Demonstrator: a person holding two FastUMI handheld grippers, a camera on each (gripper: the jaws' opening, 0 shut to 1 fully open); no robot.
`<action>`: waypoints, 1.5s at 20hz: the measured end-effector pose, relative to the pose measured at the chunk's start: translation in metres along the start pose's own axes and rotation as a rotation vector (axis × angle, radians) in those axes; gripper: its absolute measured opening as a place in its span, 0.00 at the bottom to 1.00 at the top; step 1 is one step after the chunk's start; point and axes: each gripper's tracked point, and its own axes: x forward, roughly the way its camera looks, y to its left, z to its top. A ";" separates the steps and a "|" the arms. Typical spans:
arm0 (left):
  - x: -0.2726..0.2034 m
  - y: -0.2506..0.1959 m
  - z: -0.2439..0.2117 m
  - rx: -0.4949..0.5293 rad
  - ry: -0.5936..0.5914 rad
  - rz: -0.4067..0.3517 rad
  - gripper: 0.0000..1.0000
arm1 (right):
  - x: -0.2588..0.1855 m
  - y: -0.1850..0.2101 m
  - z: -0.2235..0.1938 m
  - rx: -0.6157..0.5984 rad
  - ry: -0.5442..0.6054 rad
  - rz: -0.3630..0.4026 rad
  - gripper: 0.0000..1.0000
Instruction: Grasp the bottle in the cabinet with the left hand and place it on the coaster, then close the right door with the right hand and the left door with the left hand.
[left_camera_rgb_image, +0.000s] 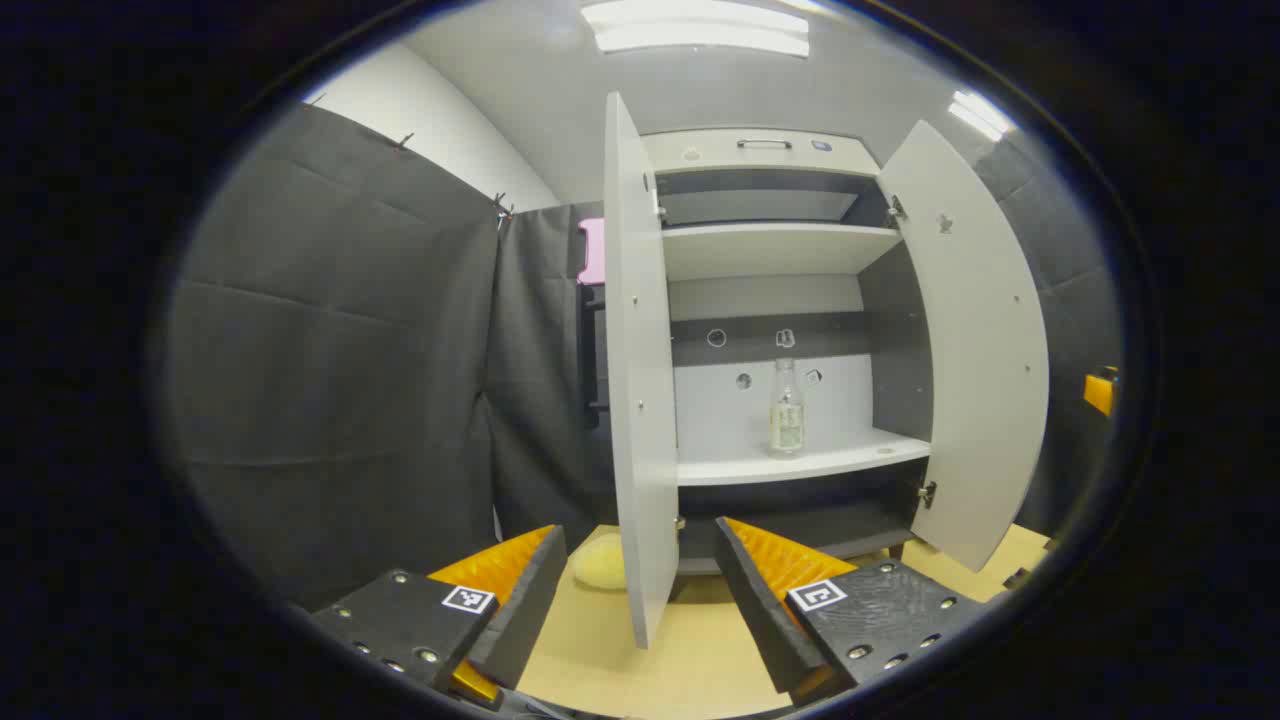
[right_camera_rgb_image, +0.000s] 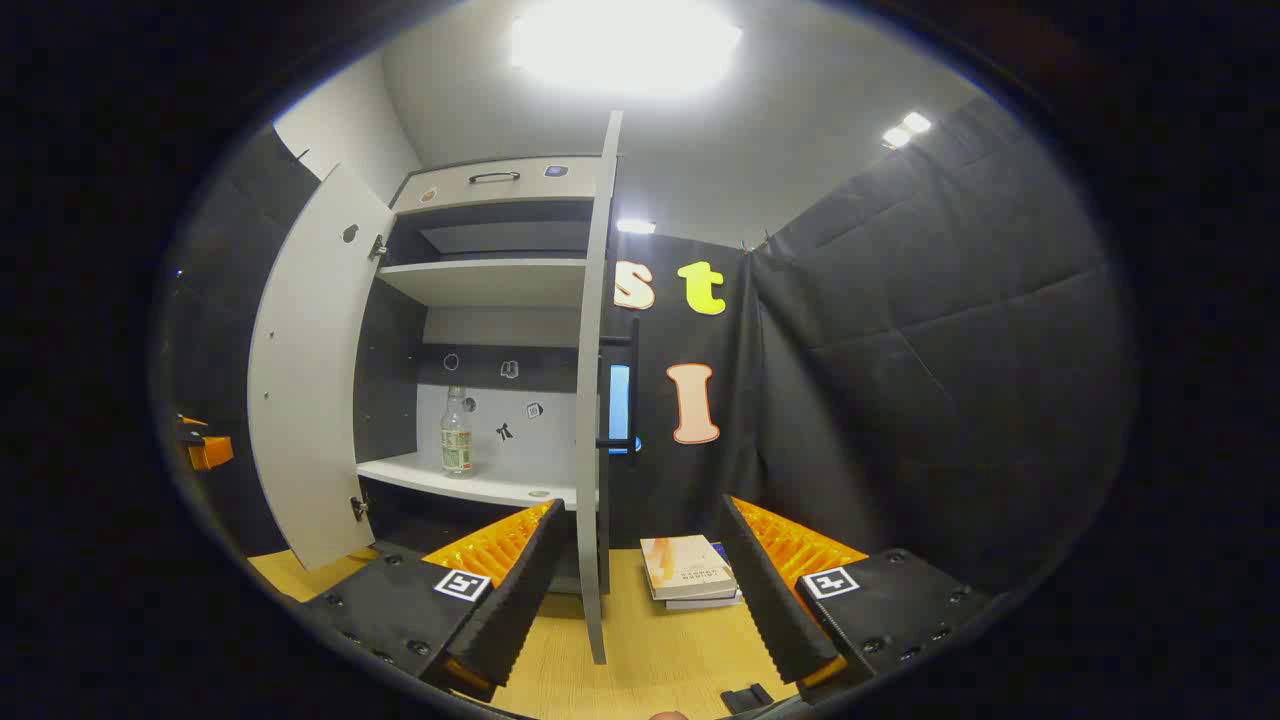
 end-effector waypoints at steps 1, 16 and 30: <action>-0.002 0.002 0.003 0.000 -0.008 0.005 0.92 | 0.000 0.002 0.000 0.000 -0.001 0.004 0.97; -0.014 0.013 0.007 0.000 -0.020 0.031 0.90 | -0.007 -0.002 0.008 -0.015 -0.008 0.029 0.97; 0.005 -0.108 0.029 0.003 -0.027 0.005 0.92 | 0.013 -0.067 -0.027 0.005 0.028 0.088 0.97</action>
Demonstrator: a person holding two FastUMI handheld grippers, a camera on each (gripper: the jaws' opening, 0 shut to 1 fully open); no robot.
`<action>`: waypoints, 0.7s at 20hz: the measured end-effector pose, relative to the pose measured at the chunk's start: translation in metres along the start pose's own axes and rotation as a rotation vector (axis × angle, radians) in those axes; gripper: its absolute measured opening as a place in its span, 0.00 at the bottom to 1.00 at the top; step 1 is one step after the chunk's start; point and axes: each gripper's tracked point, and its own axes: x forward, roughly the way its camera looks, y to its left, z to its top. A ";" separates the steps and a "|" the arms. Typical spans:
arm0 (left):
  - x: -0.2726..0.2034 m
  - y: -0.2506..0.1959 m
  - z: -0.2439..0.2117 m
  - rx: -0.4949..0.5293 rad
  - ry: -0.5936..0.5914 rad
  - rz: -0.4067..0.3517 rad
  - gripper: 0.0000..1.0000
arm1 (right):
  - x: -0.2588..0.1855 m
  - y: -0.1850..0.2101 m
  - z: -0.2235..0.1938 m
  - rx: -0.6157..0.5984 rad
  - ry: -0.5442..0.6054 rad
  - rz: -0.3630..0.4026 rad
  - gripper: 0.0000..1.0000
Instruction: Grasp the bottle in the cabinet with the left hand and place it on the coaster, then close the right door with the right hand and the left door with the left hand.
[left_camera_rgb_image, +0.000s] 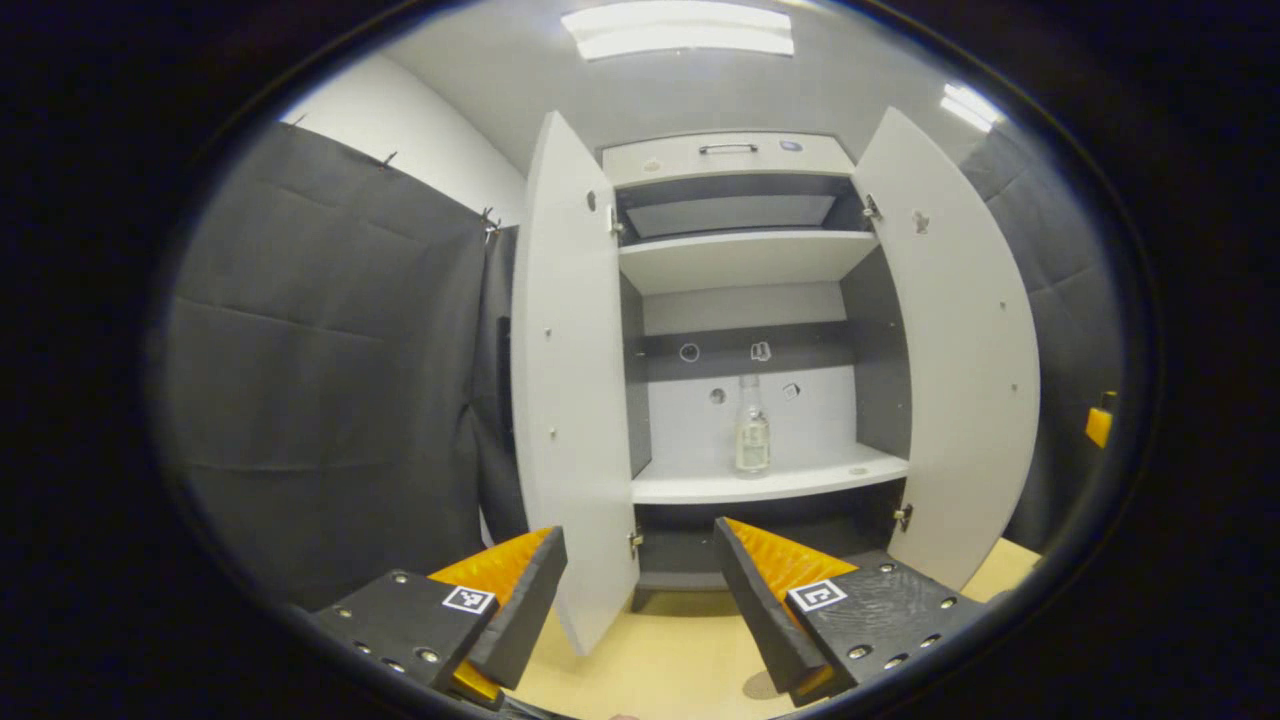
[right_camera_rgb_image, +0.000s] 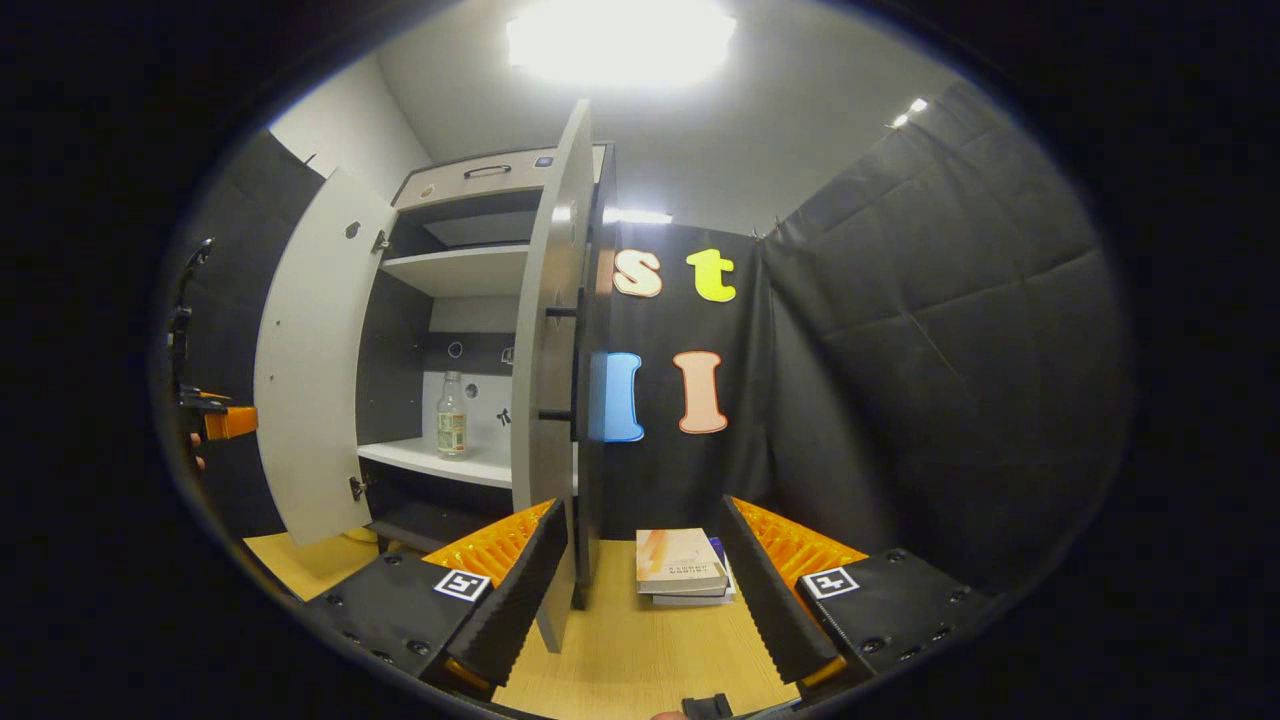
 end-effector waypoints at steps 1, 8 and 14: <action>0.005 -0.011 0.002 -0.008 0.004 -0.005 0.90 | 0.001 -0.003 -0.003 0.004 0.005 0.013 0.97; 0.049 -0.055 0.029 -0.044 -0.014 -0.038 0.90 | 0.006 -0.023 -0.011 -0.006 0.010 0.023 0.97; 0.110 -0.079 0.054 -0.036 -0.056 -0.109 0.92 | 0.015 -0.032 -0.020 0.023 0.029 -0.041 0.97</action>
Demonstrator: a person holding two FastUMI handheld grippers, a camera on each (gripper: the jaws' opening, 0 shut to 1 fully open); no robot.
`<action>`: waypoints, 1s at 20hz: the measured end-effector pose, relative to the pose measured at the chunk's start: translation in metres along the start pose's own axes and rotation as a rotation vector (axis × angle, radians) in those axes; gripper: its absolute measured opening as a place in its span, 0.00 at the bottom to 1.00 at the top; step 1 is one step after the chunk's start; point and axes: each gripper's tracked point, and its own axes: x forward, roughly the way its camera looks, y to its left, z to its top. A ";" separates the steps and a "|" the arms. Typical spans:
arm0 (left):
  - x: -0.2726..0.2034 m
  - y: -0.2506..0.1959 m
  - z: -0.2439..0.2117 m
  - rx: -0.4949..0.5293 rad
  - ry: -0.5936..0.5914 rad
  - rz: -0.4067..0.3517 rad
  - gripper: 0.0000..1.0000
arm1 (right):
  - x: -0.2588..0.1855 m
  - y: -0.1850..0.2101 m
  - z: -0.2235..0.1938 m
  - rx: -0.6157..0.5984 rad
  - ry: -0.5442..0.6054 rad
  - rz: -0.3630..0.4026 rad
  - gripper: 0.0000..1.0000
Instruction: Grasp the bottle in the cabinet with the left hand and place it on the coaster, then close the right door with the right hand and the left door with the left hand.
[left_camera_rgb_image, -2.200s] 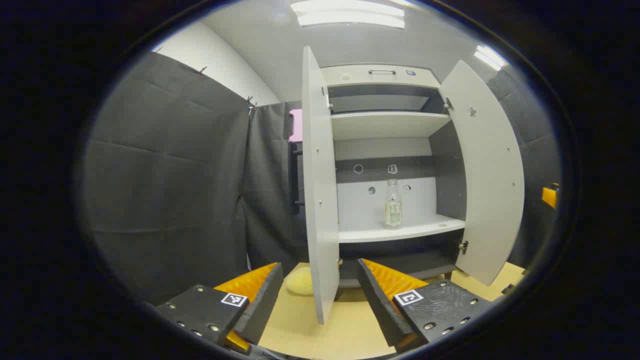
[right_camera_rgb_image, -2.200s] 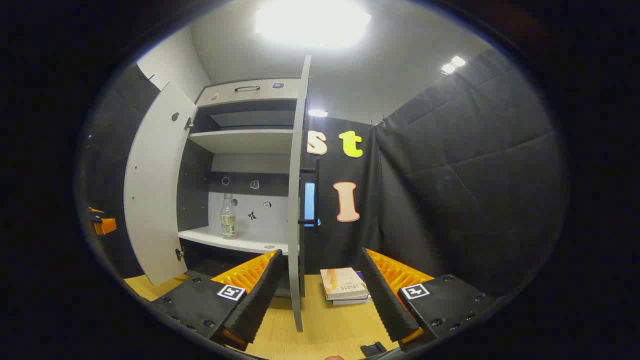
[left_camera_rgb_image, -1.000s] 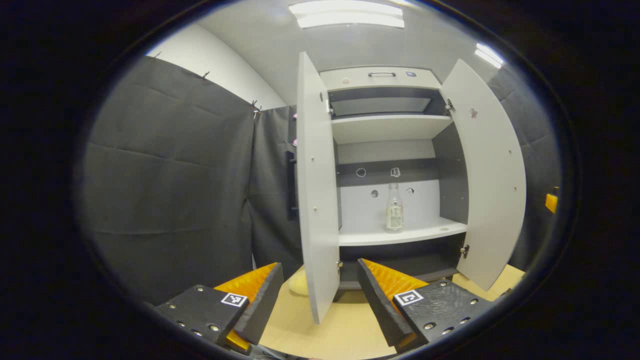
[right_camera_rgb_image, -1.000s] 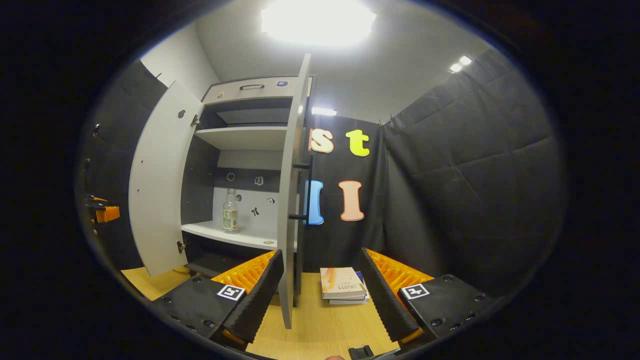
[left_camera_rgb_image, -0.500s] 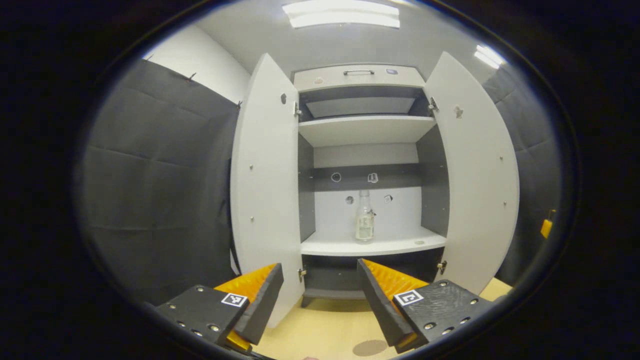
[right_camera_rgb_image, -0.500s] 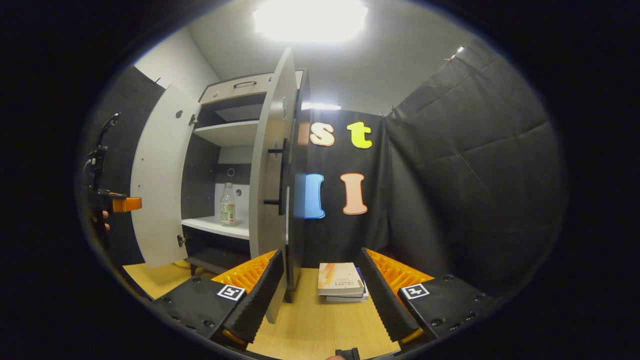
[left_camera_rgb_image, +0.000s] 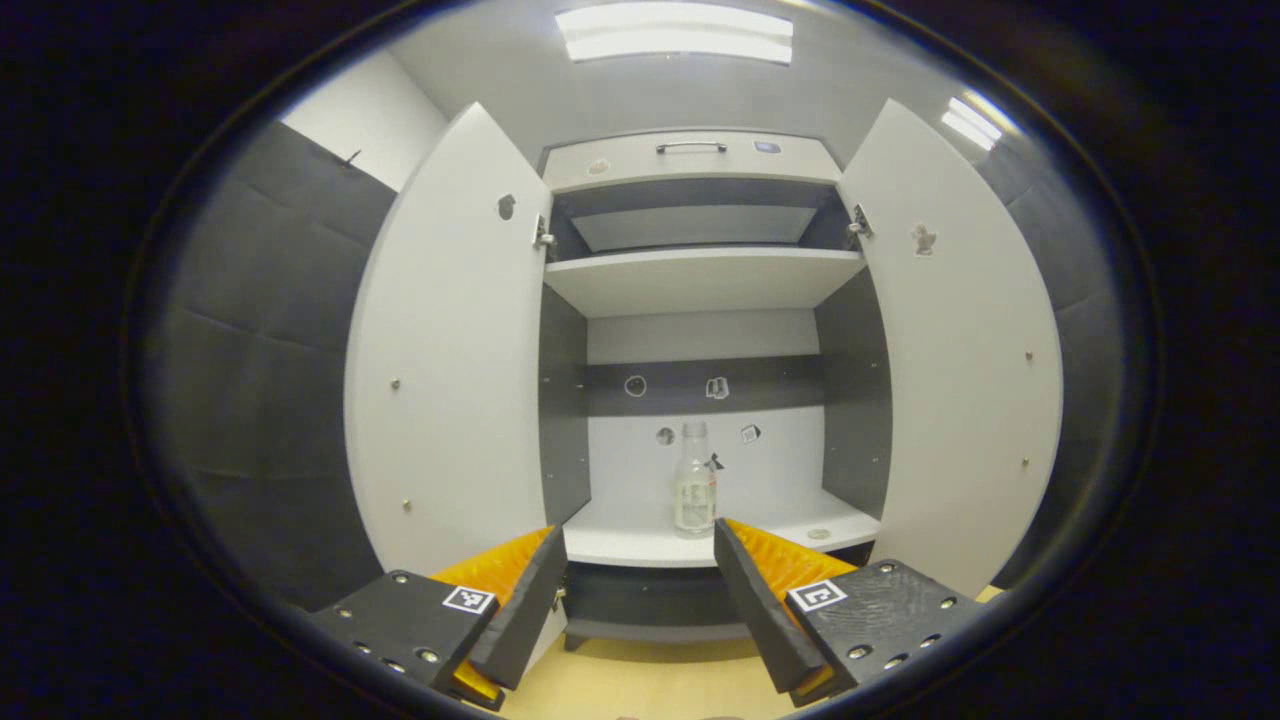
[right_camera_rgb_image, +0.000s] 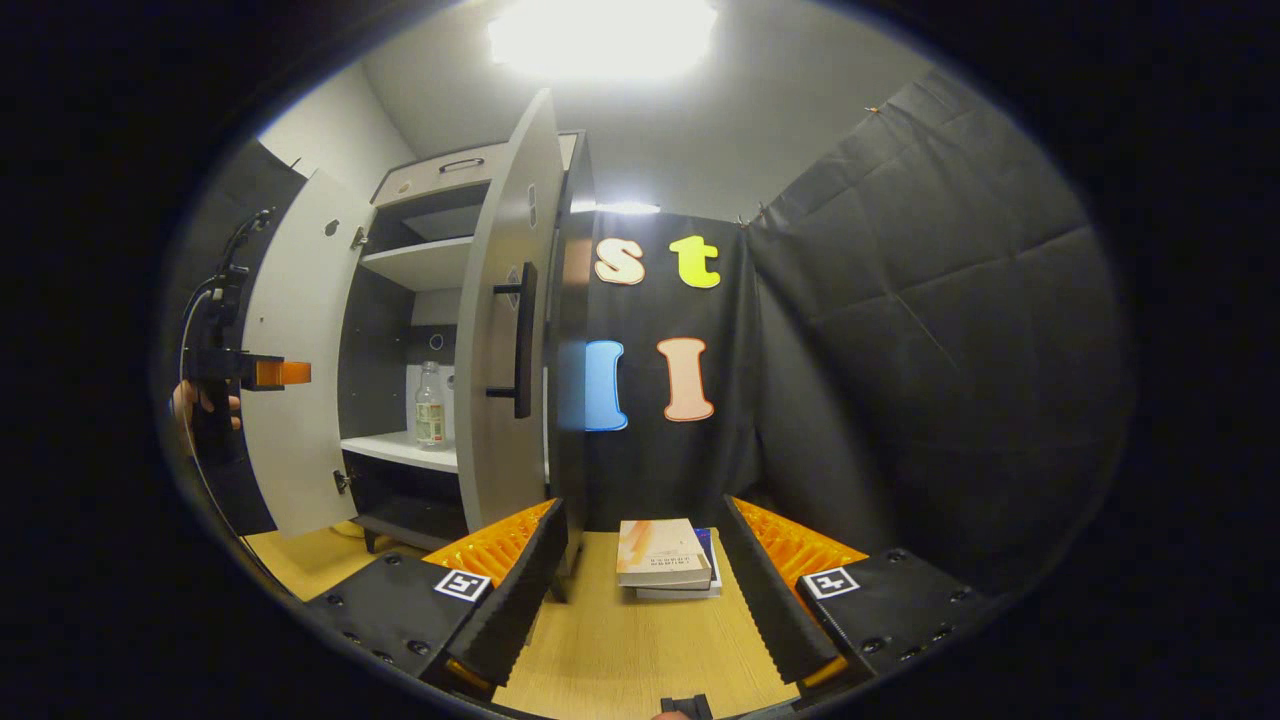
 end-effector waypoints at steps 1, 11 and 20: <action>0.013 -0.002 0.002 -0.002 -0.004 -0.012 0.92 | 0.002 -0.001 -0.001 -0.004 0.001 -0.018 0.97; 0.138 -0.021 -0.002 0.003 0.016 -0.123 0.90 | 0.033 -0.004 -0.003 -0.002 0.007 -0.160 0.97; 0.222 -0.046 -0.005 -0.023 0.004 -0.212 0.92 | 0.041 -0.013 0.001 -0.032 0.004 -0.298 0.97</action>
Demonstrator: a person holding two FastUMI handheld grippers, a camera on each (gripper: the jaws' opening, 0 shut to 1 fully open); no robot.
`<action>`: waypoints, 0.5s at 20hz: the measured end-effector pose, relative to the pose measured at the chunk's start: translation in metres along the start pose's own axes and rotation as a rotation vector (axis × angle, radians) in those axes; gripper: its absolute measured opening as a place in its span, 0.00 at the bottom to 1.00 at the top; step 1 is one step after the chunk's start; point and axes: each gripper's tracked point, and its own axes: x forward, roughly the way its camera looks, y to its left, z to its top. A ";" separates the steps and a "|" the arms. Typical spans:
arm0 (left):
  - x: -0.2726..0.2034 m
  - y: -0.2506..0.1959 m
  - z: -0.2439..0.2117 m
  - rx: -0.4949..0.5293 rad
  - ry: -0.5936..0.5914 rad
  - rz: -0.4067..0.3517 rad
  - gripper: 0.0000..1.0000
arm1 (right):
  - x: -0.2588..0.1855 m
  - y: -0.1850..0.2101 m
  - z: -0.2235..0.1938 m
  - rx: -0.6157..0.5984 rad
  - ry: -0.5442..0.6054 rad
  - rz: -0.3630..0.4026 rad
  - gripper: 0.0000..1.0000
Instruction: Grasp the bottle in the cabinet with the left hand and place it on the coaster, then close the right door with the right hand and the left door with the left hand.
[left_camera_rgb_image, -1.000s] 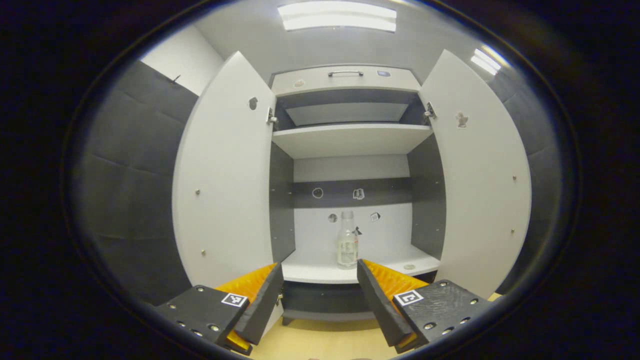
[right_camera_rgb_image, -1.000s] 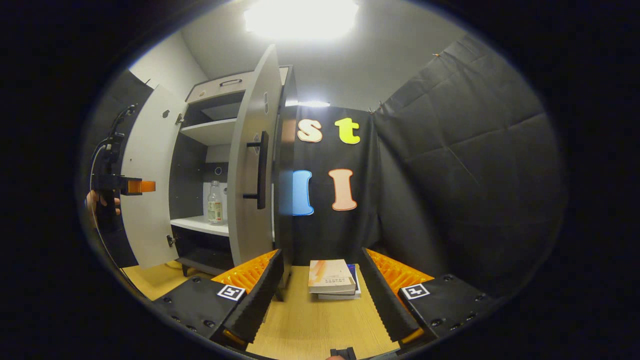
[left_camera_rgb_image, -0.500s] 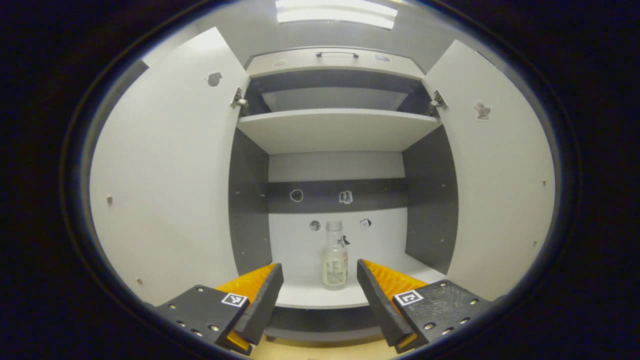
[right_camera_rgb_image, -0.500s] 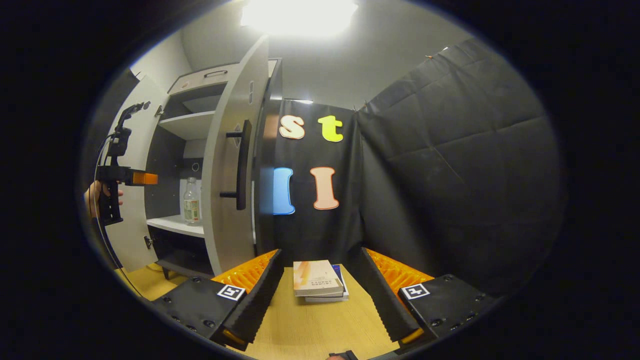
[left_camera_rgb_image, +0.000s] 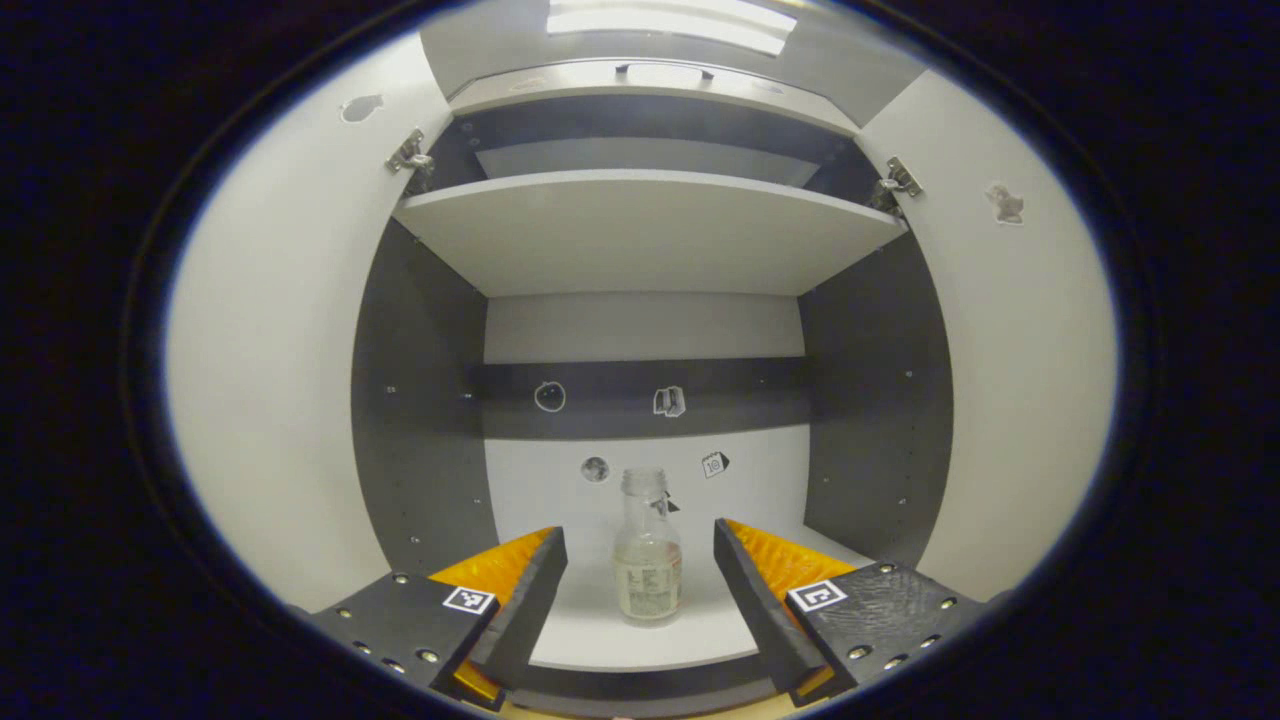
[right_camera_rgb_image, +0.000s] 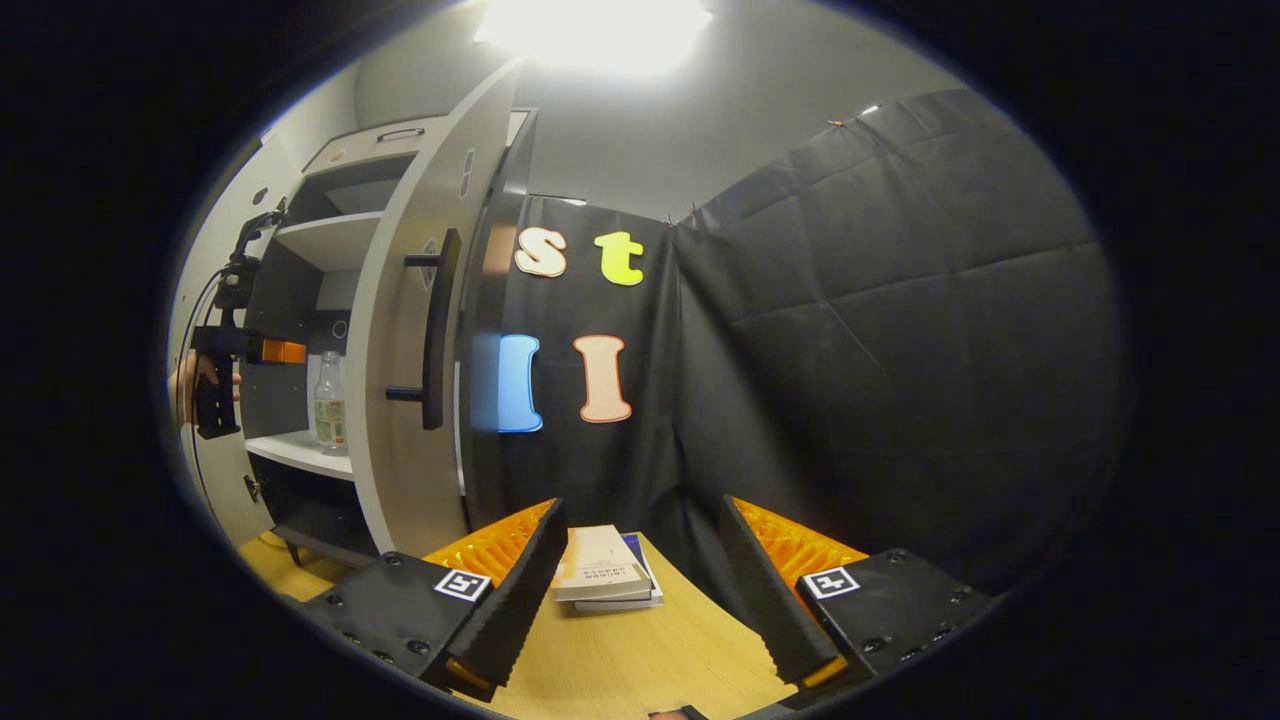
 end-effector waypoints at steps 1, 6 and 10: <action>0.009 -0.001 -0.001 -0.005 0.000 -0.009 0.92 | 0.001 0.000 0.000 -0.001 0.002 -0.013 0.97; 0.045 -0.001 -0.006 -0.003 0.004 -0.039 0.90 | 0.003 0.004 -0.005 -0.023 0.020 -0.067 0.97; 0.070 0.001 -0.006 -0.016 -0.013 -0.057 0.92 | 0.004 0.006 -0.009 -0.027 0.031 -0.107 0.93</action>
